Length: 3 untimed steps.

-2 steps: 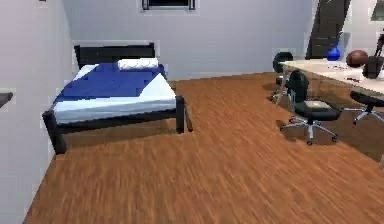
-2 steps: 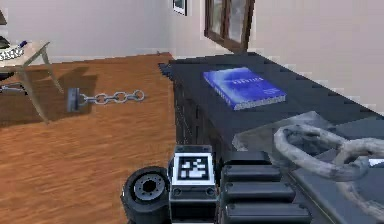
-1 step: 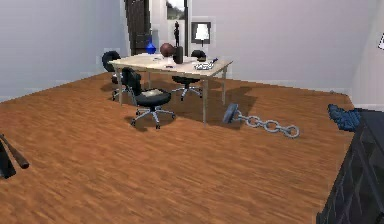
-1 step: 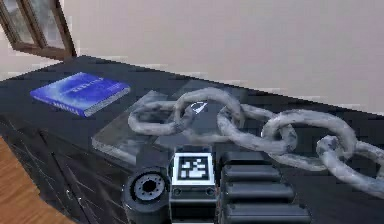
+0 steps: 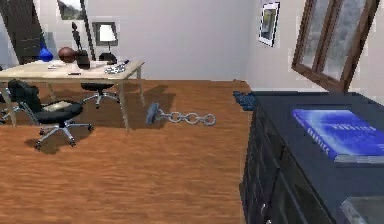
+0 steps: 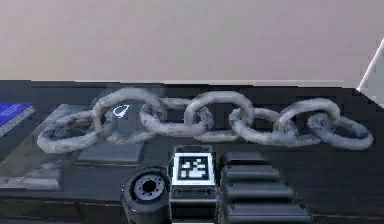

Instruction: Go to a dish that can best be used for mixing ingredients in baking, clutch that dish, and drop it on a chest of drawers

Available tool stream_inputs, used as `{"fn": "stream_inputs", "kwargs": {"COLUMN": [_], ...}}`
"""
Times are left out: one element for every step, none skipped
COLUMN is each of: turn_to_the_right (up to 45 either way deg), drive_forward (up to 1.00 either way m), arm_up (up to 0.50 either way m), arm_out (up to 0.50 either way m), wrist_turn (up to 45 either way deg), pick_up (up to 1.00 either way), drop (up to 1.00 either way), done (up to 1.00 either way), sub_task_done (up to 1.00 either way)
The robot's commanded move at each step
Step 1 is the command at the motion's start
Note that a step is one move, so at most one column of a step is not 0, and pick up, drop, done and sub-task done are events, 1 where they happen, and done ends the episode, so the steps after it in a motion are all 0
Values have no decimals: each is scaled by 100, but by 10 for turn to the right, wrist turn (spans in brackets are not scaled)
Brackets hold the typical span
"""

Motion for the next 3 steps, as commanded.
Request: {"fn": "stream_inputs", "kwargs": {"turn_to_the_right": [0,240,0], "drive_forward": [55,0,0], "arm_up": [0,0,0], "arm_out": [0,0,38], "wrist_turn": [0,0,0], "pick_up": [0,0,0], "drop": [0,0,0], "done": [0,0,0], "sub_task_done": [0,0,0]}}
